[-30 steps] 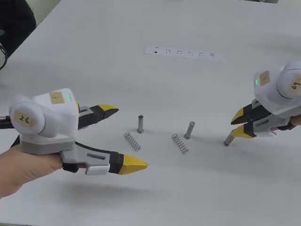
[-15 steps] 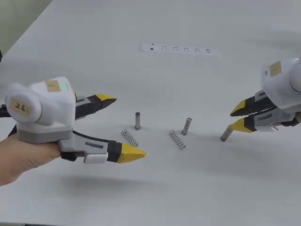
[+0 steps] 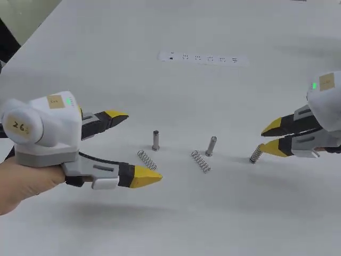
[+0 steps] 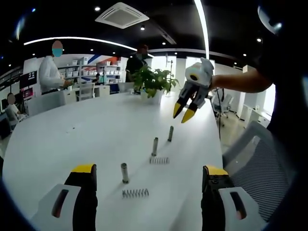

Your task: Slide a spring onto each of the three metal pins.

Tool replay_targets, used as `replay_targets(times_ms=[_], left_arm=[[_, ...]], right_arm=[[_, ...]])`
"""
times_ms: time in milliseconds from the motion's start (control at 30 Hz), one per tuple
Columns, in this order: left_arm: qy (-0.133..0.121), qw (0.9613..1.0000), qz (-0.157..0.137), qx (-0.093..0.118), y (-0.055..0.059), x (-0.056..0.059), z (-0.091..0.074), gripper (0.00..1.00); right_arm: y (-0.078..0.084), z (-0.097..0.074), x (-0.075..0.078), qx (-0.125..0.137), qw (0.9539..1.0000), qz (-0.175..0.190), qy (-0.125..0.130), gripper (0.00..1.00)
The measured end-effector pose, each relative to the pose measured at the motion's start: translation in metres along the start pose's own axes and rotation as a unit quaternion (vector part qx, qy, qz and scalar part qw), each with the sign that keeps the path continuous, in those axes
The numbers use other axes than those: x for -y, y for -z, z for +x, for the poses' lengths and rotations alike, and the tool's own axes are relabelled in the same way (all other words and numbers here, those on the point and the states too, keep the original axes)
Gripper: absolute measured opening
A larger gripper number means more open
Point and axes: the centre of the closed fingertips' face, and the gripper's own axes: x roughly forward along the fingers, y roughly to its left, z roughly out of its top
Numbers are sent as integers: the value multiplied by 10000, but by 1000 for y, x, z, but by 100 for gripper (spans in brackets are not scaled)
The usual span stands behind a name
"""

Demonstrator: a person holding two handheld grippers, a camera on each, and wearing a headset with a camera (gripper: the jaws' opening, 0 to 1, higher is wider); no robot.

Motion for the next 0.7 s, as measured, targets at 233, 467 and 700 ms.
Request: replay_targets(times_ms=[233, 467, 700], left_arm=[[7, 10000, -35, -3, 1, 1, -1, 87], [43, 10000, -12, -59, 3, 3, -1, 87], [73, 9999, 21, -84, 2, 4, -1, 87]], right_arm=[[1, 3, -13, 110, 9998, 180, -10, 16], [0, 5, -21, 222, 9990, 396, 5, 16], [1, 8, -29, 229, 9985, 499, -27, 16]])
